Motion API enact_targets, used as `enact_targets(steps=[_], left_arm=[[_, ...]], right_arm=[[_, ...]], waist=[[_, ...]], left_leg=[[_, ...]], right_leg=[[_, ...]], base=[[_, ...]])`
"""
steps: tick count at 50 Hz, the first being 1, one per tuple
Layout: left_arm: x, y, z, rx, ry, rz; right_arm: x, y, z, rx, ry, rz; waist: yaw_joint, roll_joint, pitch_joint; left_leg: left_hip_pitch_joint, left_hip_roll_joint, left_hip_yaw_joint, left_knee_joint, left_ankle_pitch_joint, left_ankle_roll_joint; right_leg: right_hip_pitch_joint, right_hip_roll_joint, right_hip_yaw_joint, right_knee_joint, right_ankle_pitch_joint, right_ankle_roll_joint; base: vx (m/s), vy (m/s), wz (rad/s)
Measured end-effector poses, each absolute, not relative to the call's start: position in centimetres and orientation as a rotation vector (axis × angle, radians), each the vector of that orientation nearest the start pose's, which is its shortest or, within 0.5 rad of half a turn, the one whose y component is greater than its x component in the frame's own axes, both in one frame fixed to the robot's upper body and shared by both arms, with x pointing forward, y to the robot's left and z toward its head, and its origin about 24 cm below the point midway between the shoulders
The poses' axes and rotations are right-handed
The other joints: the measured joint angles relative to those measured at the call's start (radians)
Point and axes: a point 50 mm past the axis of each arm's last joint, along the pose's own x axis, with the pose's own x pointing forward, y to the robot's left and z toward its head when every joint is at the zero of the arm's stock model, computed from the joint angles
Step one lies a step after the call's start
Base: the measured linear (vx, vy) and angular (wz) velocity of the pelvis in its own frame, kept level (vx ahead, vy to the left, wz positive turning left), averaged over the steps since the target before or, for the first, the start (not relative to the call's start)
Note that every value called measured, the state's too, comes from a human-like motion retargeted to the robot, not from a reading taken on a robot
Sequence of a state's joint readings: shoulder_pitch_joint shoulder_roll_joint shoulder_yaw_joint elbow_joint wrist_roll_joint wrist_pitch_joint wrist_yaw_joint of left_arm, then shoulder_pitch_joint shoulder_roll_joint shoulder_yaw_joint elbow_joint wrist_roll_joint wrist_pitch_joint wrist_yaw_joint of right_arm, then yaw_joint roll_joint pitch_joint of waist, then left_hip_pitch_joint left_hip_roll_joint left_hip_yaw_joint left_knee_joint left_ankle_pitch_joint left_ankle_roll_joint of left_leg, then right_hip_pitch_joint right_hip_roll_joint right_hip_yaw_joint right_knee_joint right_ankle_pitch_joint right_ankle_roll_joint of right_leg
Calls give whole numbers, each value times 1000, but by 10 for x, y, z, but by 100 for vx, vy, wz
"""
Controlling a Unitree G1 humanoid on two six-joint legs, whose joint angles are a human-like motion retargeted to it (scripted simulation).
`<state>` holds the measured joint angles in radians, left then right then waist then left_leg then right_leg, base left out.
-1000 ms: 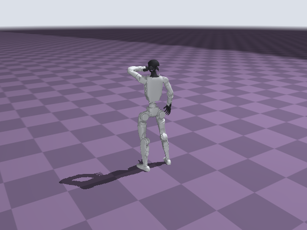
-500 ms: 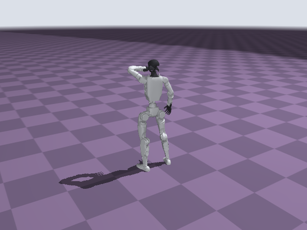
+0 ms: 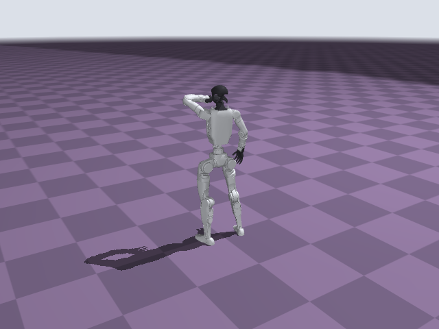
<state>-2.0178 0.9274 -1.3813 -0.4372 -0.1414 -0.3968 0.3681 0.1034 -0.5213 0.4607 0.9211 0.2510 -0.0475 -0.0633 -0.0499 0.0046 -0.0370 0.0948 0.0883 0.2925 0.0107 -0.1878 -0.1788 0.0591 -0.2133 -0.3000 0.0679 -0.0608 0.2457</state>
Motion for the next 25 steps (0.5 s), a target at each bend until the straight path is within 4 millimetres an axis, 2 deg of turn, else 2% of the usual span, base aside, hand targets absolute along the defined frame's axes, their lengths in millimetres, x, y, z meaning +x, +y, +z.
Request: enact_targets(steps=[7,10,13,20,22,25], left_arm=[[148,28,347,1075,-1740,-1034],[150,34,349,1067,-1725,-995],[152,26,353,1075,-1750,-984],[144,-16,358,1075,-1869,-1040],[142,-19,357,1076,-1877,-1058],[144,-12,356,1080,-1851,-1072]], right_arm=[[115,-284,-120,-472,973,-43],[115,-285,-119,-463,964,-64],[108,-285,-122,-456,989,-66],[92,-274,-134,-445,1077,0],[91,-271,-136,-444,1085,18],[94,-269,-136,-442,1075,24]], waist=[[7,11,5],[7,17,7],[5,19,8],[1,4,12],[2,1,12],[4,1,13]], left_leg=[[4,2,29,0,-2,1],[5,2,30,-1,-2,0],[3,0,19,-2,0,-1],[-3,-4,-14,-2,5,-4],[-3,-4,-14,-2,5,-4],[-1,-3,-6,-2,4,-4]], right_leg=[[-16,3,29,2,8,6],[-17,3,30,3,8,7],[-11,1,19,2,5,5],[6,-4,-14,-1,-2,-4],[7,-4,-15,-1,-2,-5],[3,-3,-6,-1,-1,-5]], base=[[0,0,-18],[0,0,0],[0,0,14],[0,0,22],[0,0,0],[0,0,-7]])
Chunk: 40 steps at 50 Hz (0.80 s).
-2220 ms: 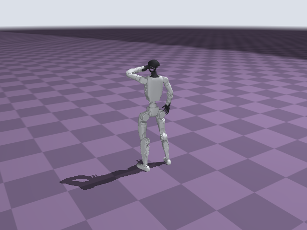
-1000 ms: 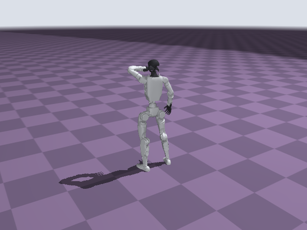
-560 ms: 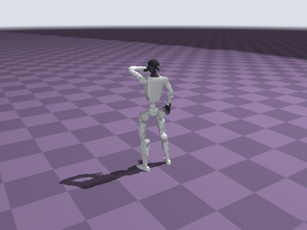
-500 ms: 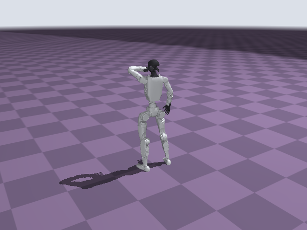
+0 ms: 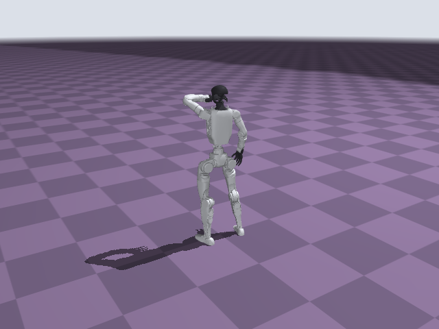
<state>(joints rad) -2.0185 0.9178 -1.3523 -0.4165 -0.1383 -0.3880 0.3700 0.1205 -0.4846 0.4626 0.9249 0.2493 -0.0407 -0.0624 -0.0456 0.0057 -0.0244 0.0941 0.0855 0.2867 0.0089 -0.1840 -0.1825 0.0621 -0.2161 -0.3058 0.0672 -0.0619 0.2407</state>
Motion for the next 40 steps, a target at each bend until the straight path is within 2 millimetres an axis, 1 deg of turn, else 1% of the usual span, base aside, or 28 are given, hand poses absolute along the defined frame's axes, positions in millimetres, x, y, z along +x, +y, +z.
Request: enact_targets(steps=[6,9,10,12,15,19,20,22,25,27,31,34,35,37,40], left_arm=[[156,27,352,1058,-1706,-1026],[161,38,352,1046,-1663,-991],[162,39,353,1043,-1658,-981],[163,35,355,1040,-1672,-975],[162,19,357,1033,-1716,-995],[155,-6,356,1021,-1766,-1073],[153,-10,355,1019,-1772,-1095],[150,-12,352,1018,-1770,-1130],[149,-3,349,1010,-1747,-1147],[149,9,349,994,-1723,-1125],[151,38,349,949,-1682,-1032],[153,50,350,931,-1669,-968],[153,52,350,930,-1668,-952],[155,50,352,939,-1679,-939],[155,35,355,961,-1713,-957]], right_arm=[[105,-270,-129,-427,1000,-11],[107,-270,-127,-415,980,-25],[107,-270,-127,-411,980,-29],[104,-270,-128,-406,991,-36],[97,-270,-132,-402,1023,-39],[90,-264,-138,-404,1066,-17],[88,-263,-139,-406,1073,-9],[88,-261,-140,-409,1080,5],[91,-261,-139,-415,1072,12],[95,-262,-137,-415,1054,3],[104,-264,-132,-405,1009,-32],[105,-267,-130,-396,992,-55],[105,-268,-130,-394,992,-60],[101,-270,-130,-395,1004,-65],[94,-272,-132,-402,1038,-59]], waist=[[4,10,2],[3,13,3],[2,14,3],[2,15,1],[2,11,0],[5,-5,0],[6,-9,1],[8,-15,2],[10,-18,4],[10,-18,6],[8,-13,11],[5,-9,12],[5,-6,11],[4,-2,9],[3,1,4]], left_leg=[[8,4,30,1,-5,1],[9,6,34,2,-6,1],[9,6,33,2,-6,1],[9,6,27,2,-6,0],[7,4,12,1,-4,0],[4,2,-4,2,-2,-1],[4,2,-6,2,-2,0],[4,2,-5,2,-2,0],[5,4,5,1,-3,2],[7,5,16,1,-5,2],[11,9,37,1,-7,3],[12,10,43,0,-9,2],[12,10,43,0,-9,2],[11,10,37,0,-8,2],[9,8,23,0,-7,1]], right_leg=[[-13,5,29,3,5,6],[-14,7,33,4,6,9],[-14,7,32,4,5,9],[-10,6,26,5,3,8],[-2,4,11,4,0,4],[7,2,-4,2,-4,-1],[8,1,-6,2,-4,-2],[7,2,-5,1,-4,-3],[1,4,6,1,-2,-3],[-5,6,17,2,1,-1],[-16,10,37,4,5,4],[-19,12,43,5,6,7],[-19,12,42,6,6,8],[-16,11,37,6,5,7],[-9,9,22,5,1,5]], base=[[0,-1,-25],[0,0,0],[0,0,0],[0,0,9],[0,0,24],[0,0,16],[0,0,0],[0,0,0],[0,0,-14],[0,-1,-27],[0,-1,-26],[0,0,0],[0,0,0],[0,0,0],[1,1,24]])
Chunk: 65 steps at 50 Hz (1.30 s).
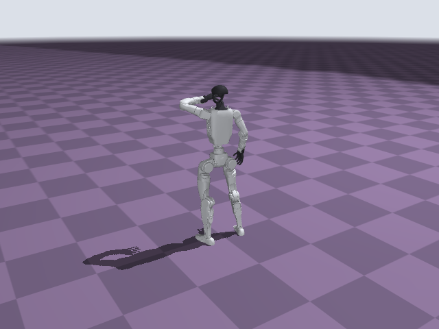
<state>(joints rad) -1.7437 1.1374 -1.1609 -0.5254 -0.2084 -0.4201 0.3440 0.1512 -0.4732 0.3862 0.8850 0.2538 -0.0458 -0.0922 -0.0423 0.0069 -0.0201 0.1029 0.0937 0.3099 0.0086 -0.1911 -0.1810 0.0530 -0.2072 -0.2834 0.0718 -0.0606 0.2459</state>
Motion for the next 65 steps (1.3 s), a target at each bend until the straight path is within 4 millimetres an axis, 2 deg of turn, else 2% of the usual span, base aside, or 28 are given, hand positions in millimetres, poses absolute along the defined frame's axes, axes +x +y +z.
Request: enact_targets(steps=[5,8,10,13,17,20,23,30,32,35,42,45,48,55,58,61,65], left_arm=[[150,0,355,980,-1771,-1067],[147,-7,351,986,-1772,-1128],[146,-3,349,989,-1759,-1150],[146,14,347,981,-1724,-1140],[147,38,345,958,-1687,-1070],[148,47,347,958,-1686,-1014],[150,41,350,984,-1714,-990],[150,-4,352,1038,-1776,-1090],[150,-9,349,1043,-1769,-1125],[150,-5,346,1041,-1747,-1143],[152,38,347,980,-1699,-994],[152,48,348,968,-1696,-936],[152,43,351,979,-1718,-926],[148,-2,357,986,-1831,-1007],[147,-11,357,976,-1851,-1026],[148,-5,356,973,-1836,-1023],[153,20,354,969,-1780,-978]], right_arm=[[88,-268,-138,-412,1085,-12],[91,-265,-138,-418,1080,8],[97,-266,-136,-420,1061,8],[107,-267,-131,-417,1012,-13],[119,-269,-124,-402,946,-48],[121,-270,-122,-398,931,-56],[116,-274,-123,-415,960,-42],[105,-277,-129,-470,1046,29],[106,-277,-129,-478,1044,32],[111,-280,-126,-482,1021,11],[127,-288,-115,-463,934,-82],[126,-291,-113,-462,931,-102],[120,-294,-116,-469,963,-100],[105,-283,-129,-460,1061,-21],[105,-276,-132,-454,1066,10],[111,-273,-130,-450,1039,15],[122,-273,-124,-445,969,-8]], waist=[[1,-17,-2],[1,-25,-2],[1,-26,-1],[1,-24,0],[0,-20,4],[1,-15,4],[3,-9,0],[10,-18,-8],[11,-22,-7],[11,-24,-5],[8,-14,7],[6,-5,9],[5,5,6],[2,-6,0],[-2,-13,0],[-5,-14,1],[-7,-7,4]], left_leg=[[-5,-4,-22,1,2,0],[-5,-4,-23,1,2,1],[-5,-4,-18,2,1,2],[-2,-2,-3,1,-1,3],[2,0,14,1,-4,3],[3,1,17,1,-5,2],[2,1,9,1,-4,2],[-5,-6,-21,1,0,3],[-5,-7,-22,1,1,3],[-3,-8,-15,1,1,3],[4,-4,13,2,-3,0],[5,-3,14,2,-4,-1],[3,-3,5,1,-2,-2],[-5,-8,-31,0,4,-3],[-7,-9,-35,1,4,-4],[-5,-8,-28,2,4,-4],[-1,-5,-8,2,1,-3]], right_leg=[[12,-4,-22,-3,-4,-5],[12,-5,-22,-4,-4,-6],[10,-4,-17,-4,-2,-6],[2,-2,-2,-4,1,-4],[-6,1,15,-2,5,1],[-7,2,17,-1,6,4],[-3,1,8,-1,4,3],[12,-6,-21,-4,-2,-1],[12,-8,-22,-5,-2,-2],[10,-9,-15,-5,-1,-2],[-3,-4,14,-2,5,2],[-4,-2,15,-1,6,4],[1,-3,5,-1,5,3],[17,-9,-30,-3,-3,-4],[20,-10,-34,-4,-4,-8],[17,-9,-27,-4,-4,-11],[7,-6,-6,-2,-1,-11]], base=[[0,1,19],[0,0,0],[0,0,-10],[0,0,-24],[0,0,-17],[0,0,0],[0,0,6],[0,1,16],[0,0,0],[0,0,0],[0,0,-15],[0,0,0],[0,0,7],[0,0,25],[0,0,0],[0,0,0],[0,-1,-26]])
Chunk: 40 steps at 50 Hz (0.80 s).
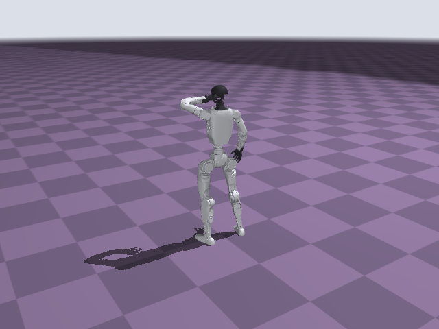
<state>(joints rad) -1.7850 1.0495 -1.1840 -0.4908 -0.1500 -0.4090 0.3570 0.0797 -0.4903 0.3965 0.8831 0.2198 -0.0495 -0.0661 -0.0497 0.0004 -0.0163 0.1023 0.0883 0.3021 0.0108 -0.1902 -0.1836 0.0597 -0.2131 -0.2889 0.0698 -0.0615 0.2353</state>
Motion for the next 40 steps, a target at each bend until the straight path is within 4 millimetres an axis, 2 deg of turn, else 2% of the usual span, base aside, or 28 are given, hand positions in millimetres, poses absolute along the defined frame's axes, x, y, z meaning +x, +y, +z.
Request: enact_targets(steps=[4,7,10,16,20,28,31,34,40], left_arm=[[156,45,351,957,-1732,-912],[156,51,352,959,-1731,-881],[155,43,355,971,-1772,-881],[146,4,364,968,-1895,-938],[143,-2,363,959,-1910,-964],[153,39,352,963,-1763,-920],[157,45,352,968,-1734,-893],[160,37,356,974,-1752,-885],[156,3,359,963,-1833,-949]], right_arm=[[128,-275,-117,-435,911,-43],[124,-278,-116,-433,910,-64],[114,-281,-120,-439,952,-71],[95,-276,-133,-445,1068,-23],[95,-274,-136,-442,1084,-3],[114,-277,-122,-411,953,-77],[114,-278,-120,-398,937,-97],[108,-278,-123,-394,963,-97],[96,-269,-134,-405,1048,-26]], waist=[[4,10,4],[10,19,4],[16,26,0],[22,13,-4],[21,5,-2],[23,15,10],[23,19,11],[23,22,10],[20,7,7]], left_leg=[[4,3,18,0,-2,1],[4,4,21,0,-2,2],[2,3,13,-2,0,3],[-5,0,-12,-2,5,2],[-6,-1,-15,-1,6,0],[2,2,11,0,3,0],[2,3,9,0,4,0],[0,2,-3,-1,6,0],[-8,-1,-30,-1,11,-1]], right_leg=[[-10,3,18,3,3,5],[-13,5,21,4,4,8],[-10,4,13,4,3,9],[1,-1,-12,2,-2,3],[3,-1,-14,0,-2,-1],[-7,3,12,2,3,4],[-6,3,10,3,4,7],[0,2,-2,2,2,7],[11,-2,-29,-1,-1,2]], base=[[0,-1,-19],[0,0,0],[0,0,0],[-1,0,18],[0,0,0],[0,0,-7],[0,0,0],[0,0,14],[-1,0,20]])
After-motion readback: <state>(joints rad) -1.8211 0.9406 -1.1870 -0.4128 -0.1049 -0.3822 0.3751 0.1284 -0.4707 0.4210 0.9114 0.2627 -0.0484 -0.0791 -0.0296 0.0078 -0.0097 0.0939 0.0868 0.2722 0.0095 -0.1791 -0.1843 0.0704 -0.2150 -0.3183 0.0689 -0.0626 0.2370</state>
